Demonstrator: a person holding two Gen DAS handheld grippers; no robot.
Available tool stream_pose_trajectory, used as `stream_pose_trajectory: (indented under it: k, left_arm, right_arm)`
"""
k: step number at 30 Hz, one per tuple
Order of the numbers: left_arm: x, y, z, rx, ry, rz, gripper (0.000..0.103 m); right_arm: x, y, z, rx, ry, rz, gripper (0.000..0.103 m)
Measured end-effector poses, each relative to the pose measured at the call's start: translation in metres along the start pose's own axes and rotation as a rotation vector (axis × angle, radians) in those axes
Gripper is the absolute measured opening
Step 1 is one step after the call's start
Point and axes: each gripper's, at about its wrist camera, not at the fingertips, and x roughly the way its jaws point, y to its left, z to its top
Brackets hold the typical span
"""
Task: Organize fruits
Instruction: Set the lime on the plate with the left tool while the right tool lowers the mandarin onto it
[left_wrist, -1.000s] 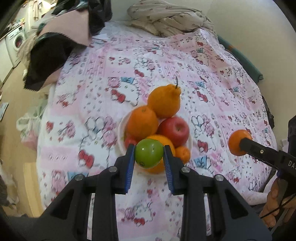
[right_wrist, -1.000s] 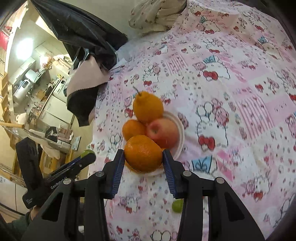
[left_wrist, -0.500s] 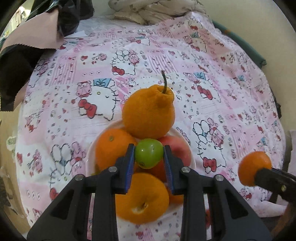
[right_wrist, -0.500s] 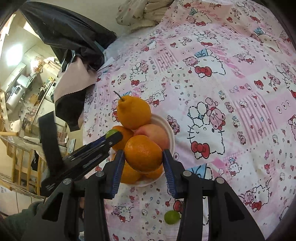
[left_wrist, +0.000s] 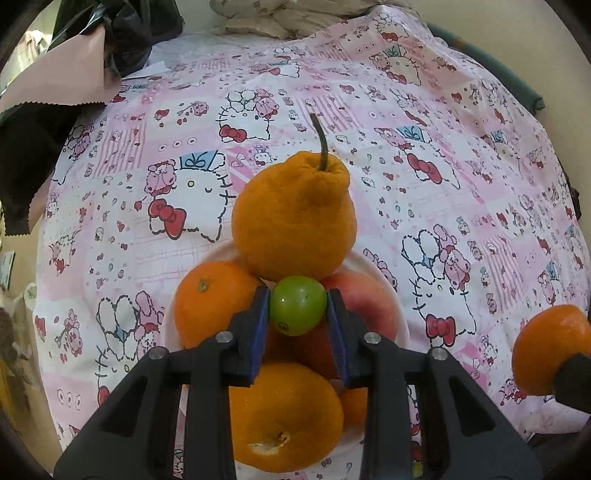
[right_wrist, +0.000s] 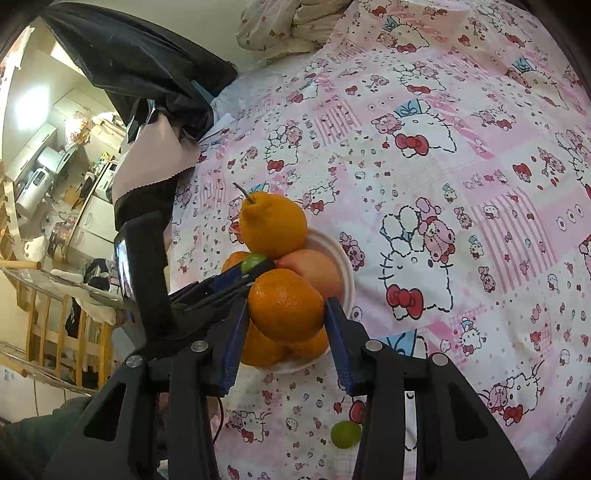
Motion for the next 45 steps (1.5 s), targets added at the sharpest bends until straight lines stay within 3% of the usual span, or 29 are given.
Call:
stream_pose_trajectory:
  k: [1,3,6,13,18,26,35,45]
  left_arm:
    - [0.0,0.0,0.0,0.001,0.004,-0.015,0.037]
    - [-0.004,-0.001,-0.001,-0.003,0.008,-0.05,0.058]
    - [-0.013,-0.006,-0.002,0.011,-0.008,-0.021,0.075]
    - [-0.043,-0.001,-0.005,0.025,-0.04,-0.017,0.076]
    - [-0.071,0.021,-0.024,0.03,-0.036,0.025,0.076]
    - [-0.099,0.069,-0.059,-0.105,0.032,0.031,0.076]
    - [-0.095,0.086,-0.059,-0.145,0.016,0.045,0.076]
    - [-0.098,0.097,-0.05,-0.211,0.0,0.026,0.076]
  right_arm:
    - [0.0,0.001,0.0,-0.003,-0.001,-0.001,0.044]
    - [0.0,0.001,-0.001,-0.004,-0.001,-0.006,0.044]
    - [0.001,-0.001,0.0,0.003,0.0,-0.009,0.044]
    - [-0.003,-0.005,-0.001,0.013,-0.012,-0.021,0.044]
    - [0.001,-0.008,-0.002,0.02,0.003,-0.039,0.044]
    - [0.04,0.015,-0.005,-0.054,0.077,-0.049,0.044]
    - [0.106,0.061,-0.007,-0.264,0.108,-0.134,0.044]
    - [0.124,0.074,-0.007,-0.298,0.114,-0.115,0.047]
